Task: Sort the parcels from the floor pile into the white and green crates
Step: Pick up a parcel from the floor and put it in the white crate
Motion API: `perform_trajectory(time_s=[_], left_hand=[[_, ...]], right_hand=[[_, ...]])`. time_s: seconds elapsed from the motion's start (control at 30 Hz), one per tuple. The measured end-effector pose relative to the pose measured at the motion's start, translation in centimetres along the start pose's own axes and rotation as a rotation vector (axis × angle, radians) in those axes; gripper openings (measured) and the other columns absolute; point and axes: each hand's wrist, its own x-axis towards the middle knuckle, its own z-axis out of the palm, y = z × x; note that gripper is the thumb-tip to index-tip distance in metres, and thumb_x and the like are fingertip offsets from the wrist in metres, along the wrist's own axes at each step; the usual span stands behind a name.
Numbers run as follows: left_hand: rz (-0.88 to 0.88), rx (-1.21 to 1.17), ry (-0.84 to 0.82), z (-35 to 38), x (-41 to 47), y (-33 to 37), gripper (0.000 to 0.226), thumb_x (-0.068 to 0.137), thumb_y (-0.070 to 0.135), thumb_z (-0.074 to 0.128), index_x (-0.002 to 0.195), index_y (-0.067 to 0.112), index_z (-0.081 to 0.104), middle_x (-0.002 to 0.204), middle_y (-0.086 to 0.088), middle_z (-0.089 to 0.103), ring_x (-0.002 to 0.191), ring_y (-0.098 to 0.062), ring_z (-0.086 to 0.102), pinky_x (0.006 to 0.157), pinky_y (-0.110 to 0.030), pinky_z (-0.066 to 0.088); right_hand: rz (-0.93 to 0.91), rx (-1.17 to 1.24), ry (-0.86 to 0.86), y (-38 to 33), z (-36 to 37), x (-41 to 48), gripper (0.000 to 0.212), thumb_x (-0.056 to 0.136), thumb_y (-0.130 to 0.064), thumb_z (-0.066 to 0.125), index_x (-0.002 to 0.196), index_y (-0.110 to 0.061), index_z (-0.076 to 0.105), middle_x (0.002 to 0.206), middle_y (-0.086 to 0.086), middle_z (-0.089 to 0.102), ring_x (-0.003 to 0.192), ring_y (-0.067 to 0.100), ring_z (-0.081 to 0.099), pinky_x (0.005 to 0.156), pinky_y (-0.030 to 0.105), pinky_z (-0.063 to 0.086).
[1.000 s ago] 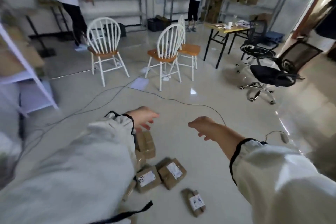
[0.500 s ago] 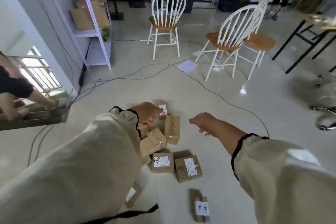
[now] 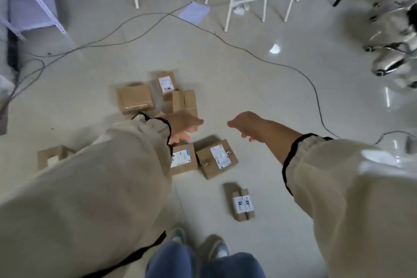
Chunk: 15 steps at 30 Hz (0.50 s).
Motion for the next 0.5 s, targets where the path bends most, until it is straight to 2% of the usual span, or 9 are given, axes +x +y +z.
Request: perform_trajectory(time_s=[0.03,0.1,0.2,0.27,0.33,0.4,0.43,0.5], left_hand=[[-0.008,0.029,-0.020,1.4,3.2,-1.1,0.041,0.095,0.040,0.049,0.124,0.012,0.049,0.124,-0.006,0.058,0.099,-0.022,0.063,0.084,-0.032,0.049],[-0.010,0.072,-0.043,4.5,9.5,-3.5,0.046,0.095,0.040,0.049,0.129,0.011,0.045,0.131,-0.005,0.056,0.097,-0.023,0.064,0.080,-0.031,0.048],[-0.010,0.103,-0.018,9.0,18.8,-7.3,0.034,0.095,0.036,0.051,0.116,0.011,0.051,0.127,-0.007,0.059,0.117,-0.027,0.059,0.084,-0.031,0.050],[0.026,0.136,-0.026,11.8,24.9,-10.0,0.027,0.095,0.033,0.051,0.114,0.013,0.053,0.120,-0.006,0.060,0.104,-0.027,0.063,0.068,-0.028,0.049],[0.072,0.150,-0.009,14.2,29.8,-12.0,0.025,0.095,0.032,0.049,0.113,0.015,0.053,0.112,-0.002,0.057,0.083,-0.020,0.062,0.065,-0.027,0.042],[0.109,0.137,0.008,15.8,33.9,-13.6,0.025,0.095,0.035,0.051,0.111,0.016,0.053,0.107,-0.001,0.054,0.070,-0.015,0.057,0.061,-0.025,0.040],[0.132,0.118,0.006,16.5,35.5,-14.3,0.025,0.095,0.035,0.052,0.111,0.016,0.053,0.105,-0.002,0.054,0.068,-0.015,0.056,0.060,-0.024,0.040],[0.201,0.101,0.029,17.5,37.9,-15.3,0.023,0.094,0.032,0.054,0.112,0.017,0.056,0.105,-0.003,0.055,0.075,-0.018,0.057,0.062,-0.025,0.041]], right_hand=[[0.025,0.013,0.008,1.8,1.3,2.4,0.045,0.094,-0.032,0.050,0.124,0.001,0.053,0.098,0.013,0.053,0.087,0.028,0.053,0.070,0.032,0.041],[0.068,0.028,0.021,5.7,4.3,7.6,0.044,0.094,-0.031,0.050,0.124,0.002,0.053,0.096,0.012,0.052,0.085,0.027,0.052,0.068,0.032,0.040],[0.119,0.051,0.032,11.6,9.2,15.6,0.044,0.093,-0.031,0.051,0.123,0.001,0.053,0.099,0.013,0.054,0.087,0.027,0.054,0.069,0.032,0.041],[0.139,0.049,0.045,14.9,12.5,20.8,0.038,0.093,-0.031,0.051,0.117,-0.001,0.055,0.094,0.012,0.056,0.087,0.027,0.055,0.068,0.030,0.042],[0.143,0.058,0.061,17.4,15.4,25.0,0.022,0.093,-0.026,0.050,0.098,-0.005,0.056,0.077,0.007,0.053,0.078,0.024,0.053,0.058,0.025,0.039],[0.143,0.101,0.076,19.0,18.2,29.0,0.019,0.091,-0.021,0.050,0.078,-0.009,0.048,0.066,0.002,0.044,0.062,0.017,0.046,0.050,0.022,0.032],[0.128,0.123,0.077,19.7,19.5,30.4,0.020,0.091,-0.020,0.050,0.075,-0.010,0.045,0.065,0.001,0.043,0.058,0.015,0.042,0.049,0.022,0.031],[0.097,0.178,0.094,20.7,21.7,32.5,0.011,0.091,-0.020,0.049,0.084,-0.012,0.047,0.072,0.002,0.046,0.060,0.016,0.044,0.049,0.022,0.032]])
